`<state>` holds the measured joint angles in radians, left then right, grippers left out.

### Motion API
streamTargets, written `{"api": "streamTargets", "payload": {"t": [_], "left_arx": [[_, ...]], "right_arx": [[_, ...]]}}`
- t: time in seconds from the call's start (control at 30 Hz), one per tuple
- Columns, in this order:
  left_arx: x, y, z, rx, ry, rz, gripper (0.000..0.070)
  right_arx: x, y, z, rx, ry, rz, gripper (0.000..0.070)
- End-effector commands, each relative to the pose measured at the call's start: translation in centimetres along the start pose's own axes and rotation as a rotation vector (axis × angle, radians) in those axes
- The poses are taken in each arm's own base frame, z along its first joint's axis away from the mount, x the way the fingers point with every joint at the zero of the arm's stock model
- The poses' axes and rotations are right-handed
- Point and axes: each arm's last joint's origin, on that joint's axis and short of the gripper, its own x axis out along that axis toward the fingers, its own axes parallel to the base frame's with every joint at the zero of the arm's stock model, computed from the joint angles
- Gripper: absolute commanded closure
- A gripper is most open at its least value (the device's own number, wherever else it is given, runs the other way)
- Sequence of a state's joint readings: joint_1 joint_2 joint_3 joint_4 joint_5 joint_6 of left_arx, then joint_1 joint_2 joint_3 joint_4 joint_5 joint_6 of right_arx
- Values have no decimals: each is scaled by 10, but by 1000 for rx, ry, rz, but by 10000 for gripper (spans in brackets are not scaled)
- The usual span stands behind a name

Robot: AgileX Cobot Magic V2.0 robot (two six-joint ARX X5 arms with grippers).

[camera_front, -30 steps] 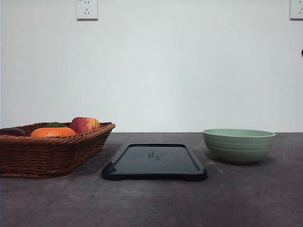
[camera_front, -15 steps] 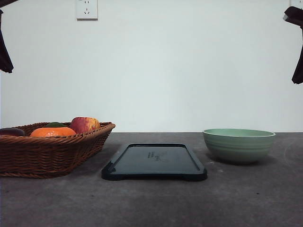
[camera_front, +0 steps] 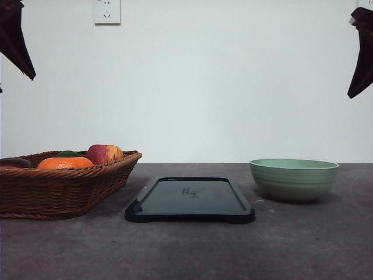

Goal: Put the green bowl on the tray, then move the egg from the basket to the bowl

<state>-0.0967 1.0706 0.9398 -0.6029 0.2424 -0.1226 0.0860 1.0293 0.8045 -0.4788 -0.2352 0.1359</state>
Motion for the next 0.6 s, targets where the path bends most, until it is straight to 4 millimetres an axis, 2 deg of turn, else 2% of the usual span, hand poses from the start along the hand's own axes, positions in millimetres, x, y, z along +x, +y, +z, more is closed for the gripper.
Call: {"api": "streamTargets", "payload": {"t": [0.0, 0.17, 0.37, 0.57], "left_arx": [[-2, -2, 6, 16, -19, -10, 310], [-2, -2, 6, 12, -18, -10, 310], [-2, -2, 6, 9, -18, -10, 310], [-2, -2, 6, 8, -18, -10, 310]], "right_arx": [[2, 2, 12, 14, 5, 0, 461], [15, 1, 35, 39, 108, -19, 446], [45, -3, 60, 37, 215, -33, 441], [81, -12, 68, 32, 279, -75, 407]]}}
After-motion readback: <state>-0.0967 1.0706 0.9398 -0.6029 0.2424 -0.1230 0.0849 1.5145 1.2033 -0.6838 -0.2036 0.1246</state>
